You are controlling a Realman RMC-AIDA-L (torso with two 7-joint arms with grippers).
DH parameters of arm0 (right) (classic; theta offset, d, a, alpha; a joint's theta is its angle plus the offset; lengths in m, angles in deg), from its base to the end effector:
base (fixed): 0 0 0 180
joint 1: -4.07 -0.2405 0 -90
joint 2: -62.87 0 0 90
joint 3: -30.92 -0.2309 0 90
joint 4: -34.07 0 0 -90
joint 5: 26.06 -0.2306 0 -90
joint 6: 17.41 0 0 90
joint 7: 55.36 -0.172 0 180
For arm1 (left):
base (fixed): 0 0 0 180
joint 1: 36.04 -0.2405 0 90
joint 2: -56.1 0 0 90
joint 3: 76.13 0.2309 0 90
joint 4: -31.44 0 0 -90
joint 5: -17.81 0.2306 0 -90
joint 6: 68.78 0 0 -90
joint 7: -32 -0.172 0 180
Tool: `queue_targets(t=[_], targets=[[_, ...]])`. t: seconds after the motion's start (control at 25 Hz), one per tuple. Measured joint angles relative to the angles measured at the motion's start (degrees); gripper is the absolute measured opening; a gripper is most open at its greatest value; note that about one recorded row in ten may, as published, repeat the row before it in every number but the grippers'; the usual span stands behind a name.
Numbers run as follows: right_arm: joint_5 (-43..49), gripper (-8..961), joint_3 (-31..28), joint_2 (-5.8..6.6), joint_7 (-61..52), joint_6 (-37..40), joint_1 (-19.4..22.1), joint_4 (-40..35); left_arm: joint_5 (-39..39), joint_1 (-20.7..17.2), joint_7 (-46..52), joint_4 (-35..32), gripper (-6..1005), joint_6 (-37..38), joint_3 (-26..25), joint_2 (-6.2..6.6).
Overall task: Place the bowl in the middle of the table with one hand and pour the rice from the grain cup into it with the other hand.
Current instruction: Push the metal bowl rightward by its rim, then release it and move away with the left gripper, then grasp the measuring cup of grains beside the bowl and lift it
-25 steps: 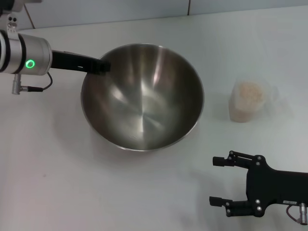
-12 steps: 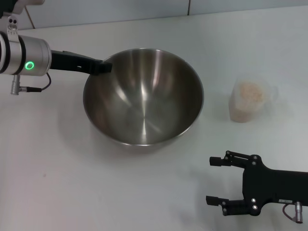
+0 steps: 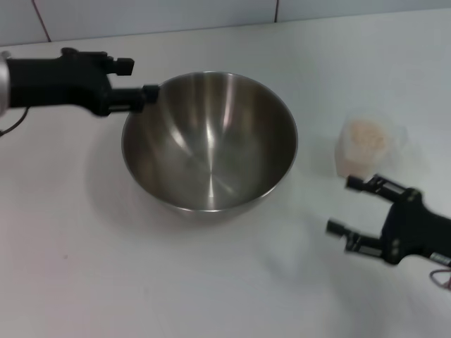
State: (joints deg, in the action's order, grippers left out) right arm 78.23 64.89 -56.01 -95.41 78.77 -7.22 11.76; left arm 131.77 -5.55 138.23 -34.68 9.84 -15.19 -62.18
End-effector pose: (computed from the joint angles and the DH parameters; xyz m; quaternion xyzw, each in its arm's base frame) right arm 0.3215 0.2279 -0.0245 -0.9007 0.1419 0.3151 0.2633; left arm -0.1585 0.3974 0.0237 -0.9561 -0.1778 -0.1431 0.1835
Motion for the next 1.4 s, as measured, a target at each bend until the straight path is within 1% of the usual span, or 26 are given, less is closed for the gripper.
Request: queue_targets(t=[0.04,0.08,0.12,0.16,0.2,0.24,0.28,0.36,0.4,0.44,0.6,0.64,0.68,0.72,0.76,0.84,1.04,1.24,1.4], targets=[[-0.05,827,-7.05,-0.28,1.20,0.06,0.91,1.63,-2.19,-2.47,-3.91,-2.01,523,2.12,-0.01,0.06],[-0.05,827,-7.05,-0.28,1.20,0.06,0.91,1.63,-2.19,-2.47,-3.91,-2.01,556,2.12,-0.01,0.06],[-0.08,827,-14.09,-0.33,3.53,-0.25,1.52,4.51,-5.21,-6.53,-9.61,-4.21,590,5.25,-0.21,0.16],[-0.08,827,-14.09,-0.33,3.53,-0.25,1.52,4.51,-5.21,-6.53,-9.61,-4.21,624,5.25,-0.21,0.16],[-0.08,827,-17.60,-0.34,5.08,-0.53,1.89,6.06,-5.97,-8.50,-11.66,-4.33,657,6.86,-0.65,0.20],[-0.10,827,-24.03,-0.34,8.71,-1.55,2.61,8.80,-6.34,-9.49,-12.68,-4.21,691,7.88,-1.01,0.21],[-0.10,827,-24.03,-0.34,8.71,-1.55,2.61,8.80,-6.34,-9.49,-12.68,-4.21,726,7.88,-1.01,0.21],[-0.12,827,-28.37,-0.35,11.52,-3.06,3.00,10.81,-6.40,-11.53,-14.59,-2.56,796,10.81,-2.53,0.25],[-0.13,827,-29.66,-0.36,12.37,-3.79,3.08,11.53,-6.40,-12.08,-15.08,-2.03,831,11.14,-2.81,0.23],[-0.14,827,-30.54,-0.37,12.98,-5.71,3.00,11.92,-6.37,-12.31,-15.24,-1.82,866,11.17,-2.93,0.20],[-0.15,827,-30.69,-0.38,13.18,-8.51,2.43,11.95,-6.13,-12.76,-15.38,-1.69,866,11.12,-2.91,0.10],[-0.15,826,-30.82,-0.38,13.31,-11.14,1.75,11.96,-6.13,-12.76,-15.38,-1.69,866,11.12,-2.91,0.10],[-0.15,826,-30.82,-0.38,13.31,-11.14,1.75,11.96,-6.12,-12.79,-15.41,-1.69,866,11.10,-2.71,0.08],[-0.15,826,-31.00,-0.38,13.33,-13.51,1.05,11.98,-6.10,-12.79,-15.42,-1.67,866,11.08,-2.62,0.08],[-0.15,826,-31.00,-0.38,13.33,-13.51,1.05,11.98,-6.05,-12.79,-15.43,-1.64,866,11.04,-2.54,0.08],[-0.16,826,-31.64,-0.38,13.34,-16.39,-0.02,12.06,-6.04,-12.77,-15.44,-1.60,866,11.02,-2.50,0.07],[-0.16,826,-32.95,-0.38,13.35,-19.90,-1.80,12.41,-5.92,-12.04,-15.55,-0.91,866,11.21,-1.98,0.04],[-0.16,827,-33.09,-0.38,13.45,-20.84,-2.72,12.66,-5.87,-11.74,-15.58,-0.91,866,11.23,-1.61,0.06],[-0.16,804,-33.11,-0.38,13.48,-21.26,-3.35,12.66,-5.63,-11.59,-15.59,-0.91,866,11.20,-1.45,0.07]])
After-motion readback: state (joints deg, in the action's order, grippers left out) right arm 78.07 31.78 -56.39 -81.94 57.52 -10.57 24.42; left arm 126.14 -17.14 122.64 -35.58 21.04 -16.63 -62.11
